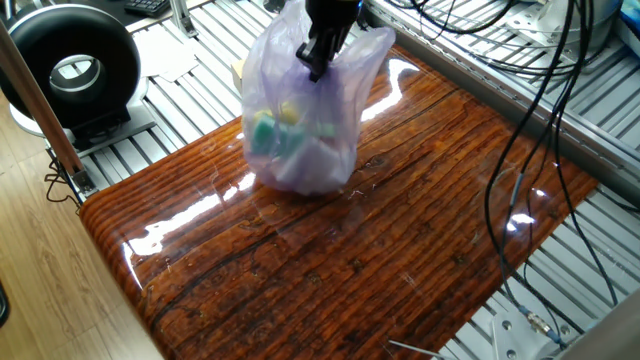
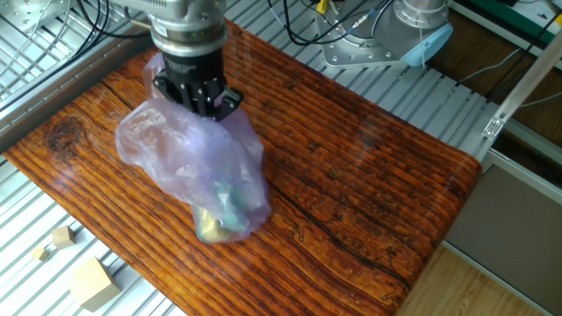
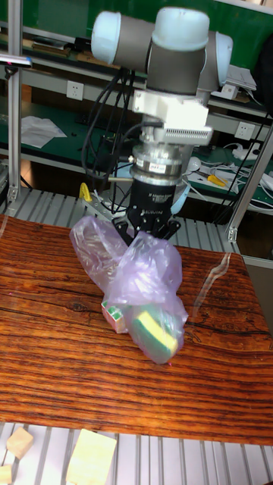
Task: Pick up a bag of things
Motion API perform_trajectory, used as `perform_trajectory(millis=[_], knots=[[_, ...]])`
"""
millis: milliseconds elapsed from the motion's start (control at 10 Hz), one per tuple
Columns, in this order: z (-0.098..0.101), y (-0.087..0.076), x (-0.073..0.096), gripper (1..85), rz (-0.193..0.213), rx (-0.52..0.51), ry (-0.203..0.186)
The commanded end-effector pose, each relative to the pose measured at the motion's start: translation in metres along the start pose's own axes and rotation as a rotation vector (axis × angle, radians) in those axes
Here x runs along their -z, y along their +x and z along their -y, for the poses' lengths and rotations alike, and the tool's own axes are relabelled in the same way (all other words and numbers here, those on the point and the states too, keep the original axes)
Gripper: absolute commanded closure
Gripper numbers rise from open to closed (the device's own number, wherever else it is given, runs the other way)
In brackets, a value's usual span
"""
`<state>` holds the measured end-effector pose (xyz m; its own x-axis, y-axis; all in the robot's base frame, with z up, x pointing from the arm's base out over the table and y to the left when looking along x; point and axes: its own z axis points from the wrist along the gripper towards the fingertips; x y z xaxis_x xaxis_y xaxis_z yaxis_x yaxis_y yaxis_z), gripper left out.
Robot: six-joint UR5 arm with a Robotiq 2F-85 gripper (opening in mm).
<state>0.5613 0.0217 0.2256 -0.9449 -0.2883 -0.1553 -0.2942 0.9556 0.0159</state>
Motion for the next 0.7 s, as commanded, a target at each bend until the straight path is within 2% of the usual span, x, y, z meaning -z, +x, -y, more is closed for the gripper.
perform_trajectory(millis=[0,600], knots=[[-0.003,0.003,0.016,84.7,0.014,-0.009,-0.003],[-0.007,0.012,0.036,84.7,0.019,-0.009,0.010]])
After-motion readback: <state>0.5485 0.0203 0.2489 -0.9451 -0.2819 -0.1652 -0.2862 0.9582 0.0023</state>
